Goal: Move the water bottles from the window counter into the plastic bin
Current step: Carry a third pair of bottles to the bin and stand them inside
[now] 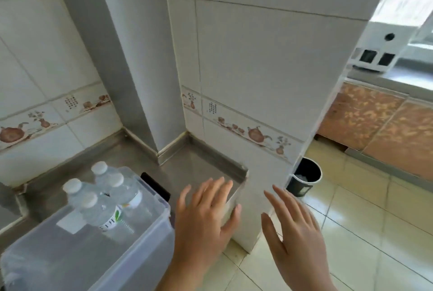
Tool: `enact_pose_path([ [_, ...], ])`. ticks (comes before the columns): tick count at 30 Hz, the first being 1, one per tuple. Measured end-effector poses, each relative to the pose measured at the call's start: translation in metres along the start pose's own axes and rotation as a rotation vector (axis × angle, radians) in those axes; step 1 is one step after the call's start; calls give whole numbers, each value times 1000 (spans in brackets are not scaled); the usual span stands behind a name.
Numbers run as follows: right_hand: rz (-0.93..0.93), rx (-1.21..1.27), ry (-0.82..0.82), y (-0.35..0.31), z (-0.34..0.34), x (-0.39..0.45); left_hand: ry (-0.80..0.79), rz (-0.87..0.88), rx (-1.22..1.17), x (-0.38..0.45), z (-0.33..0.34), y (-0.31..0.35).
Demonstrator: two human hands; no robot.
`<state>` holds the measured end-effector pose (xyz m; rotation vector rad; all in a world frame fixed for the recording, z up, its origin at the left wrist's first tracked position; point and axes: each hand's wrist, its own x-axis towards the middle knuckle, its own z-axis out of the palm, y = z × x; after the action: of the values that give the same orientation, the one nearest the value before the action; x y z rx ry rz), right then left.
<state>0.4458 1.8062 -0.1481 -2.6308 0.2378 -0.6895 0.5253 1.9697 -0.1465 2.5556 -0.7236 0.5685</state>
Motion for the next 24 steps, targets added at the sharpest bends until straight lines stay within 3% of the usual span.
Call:
enact_pose_path([
  [14,311,-180,147,119,-132,-137,-170,291,-199,-53,49,210],
  [24,573,-285,324,207,-185,-151,-226,579,-294,-9,114,327],
])
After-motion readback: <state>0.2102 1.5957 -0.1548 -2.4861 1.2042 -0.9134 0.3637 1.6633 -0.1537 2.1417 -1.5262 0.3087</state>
